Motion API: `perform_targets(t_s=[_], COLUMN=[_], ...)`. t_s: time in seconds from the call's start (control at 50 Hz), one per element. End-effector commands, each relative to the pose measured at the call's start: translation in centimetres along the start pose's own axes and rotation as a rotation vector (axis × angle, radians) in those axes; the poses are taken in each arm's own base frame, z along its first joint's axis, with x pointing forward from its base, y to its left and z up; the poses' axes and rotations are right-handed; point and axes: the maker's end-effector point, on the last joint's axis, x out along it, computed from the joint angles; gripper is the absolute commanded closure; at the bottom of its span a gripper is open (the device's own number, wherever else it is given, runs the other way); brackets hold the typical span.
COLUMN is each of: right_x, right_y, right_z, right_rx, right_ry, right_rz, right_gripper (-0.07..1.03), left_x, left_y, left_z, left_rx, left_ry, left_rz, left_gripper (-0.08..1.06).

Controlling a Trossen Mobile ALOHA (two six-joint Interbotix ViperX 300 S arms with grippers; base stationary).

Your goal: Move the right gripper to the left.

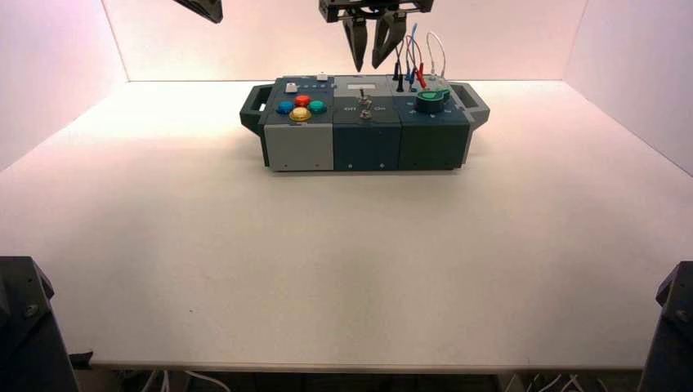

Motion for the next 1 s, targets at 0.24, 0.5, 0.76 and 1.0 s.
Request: perform_targets(t_s=[0.24, 0.5, 0.76, 1.0], right_x=[-2.1, -2.7, -2.6, -2.5], right_y=[0.9, 1.9, 2.0, 2.0], right_z=[2.0, 2.5, 2.5, 2.5], right_rx=[0.009, 0.003, -0.003, -0.005], right_ry=[-0.064, -0.080, -0.078, -0.078], right_rz=[0.015, 0.032, 0.031, 0.032], right_gripper=[0.58, 0.58, 0.58, 0.58], left_x=[-0.9, -0.8, -0.9, -0.7], left_y=[0.4, 0.4, 0.5, 0.5], left_z=[1.6, 1.6, 1.6, 1.5], left_rx=[-0.003, -0.002, -0.007, -0.008], left_ry=[-0.045, -0.042, -0.044, -0.039], left_rz=[0.011, 0.011, 0.012, 0.011], left_gripper=[1.01, 1.01, 1.01, 1.01])
